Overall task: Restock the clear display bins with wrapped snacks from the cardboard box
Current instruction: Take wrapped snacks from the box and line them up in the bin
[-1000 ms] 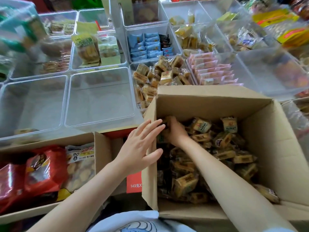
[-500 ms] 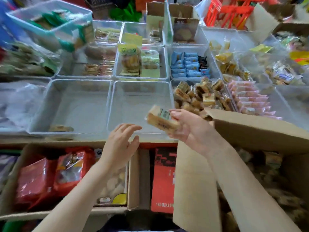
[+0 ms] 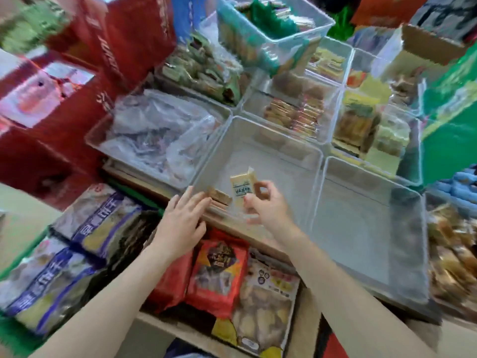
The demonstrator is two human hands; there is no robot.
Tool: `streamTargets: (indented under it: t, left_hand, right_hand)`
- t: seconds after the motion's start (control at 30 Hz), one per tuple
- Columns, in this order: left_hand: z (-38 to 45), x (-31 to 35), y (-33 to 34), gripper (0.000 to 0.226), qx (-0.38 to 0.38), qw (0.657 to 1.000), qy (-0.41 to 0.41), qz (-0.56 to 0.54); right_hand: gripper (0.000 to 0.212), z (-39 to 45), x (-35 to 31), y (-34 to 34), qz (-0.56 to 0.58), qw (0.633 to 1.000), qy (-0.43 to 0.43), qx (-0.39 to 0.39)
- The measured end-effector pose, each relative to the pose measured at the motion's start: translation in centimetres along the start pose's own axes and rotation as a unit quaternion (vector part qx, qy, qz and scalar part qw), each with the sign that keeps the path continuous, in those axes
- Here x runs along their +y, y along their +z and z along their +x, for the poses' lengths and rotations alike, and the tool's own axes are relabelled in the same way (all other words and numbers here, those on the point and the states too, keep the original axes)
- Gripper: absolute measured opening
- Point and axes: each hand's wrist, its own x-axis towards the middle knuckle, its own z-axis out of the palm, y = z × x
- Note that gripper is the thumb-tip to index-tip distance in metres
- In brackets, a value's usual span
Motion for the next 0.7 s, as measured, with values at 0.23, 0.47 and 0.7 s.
streamTargets:
  t: [0.23,0.47,0.7]
  left_hand:
    - [-0.2,-0.3,1.3,0.058,0.041,0.995,0.011,-0.086]
    - [-0.6,-0.3,2.0,0.064,0.050,0.996,0.014,-0.078]
    - [-0.8,0.0,1.7,0.073,0.017,0.998,0.008,-0.061]
  right_hand:
    - [0.046,10.3,2.2,4.4,-0.315,0.948,-0.014,0.033]
    - [0.055,12.7,4.1,7.6,-0.371,0.923,0.018,-0.101]
    - [0.080,12.4,4.6,6.2,-0.476,0.862,0.010,-0.171]
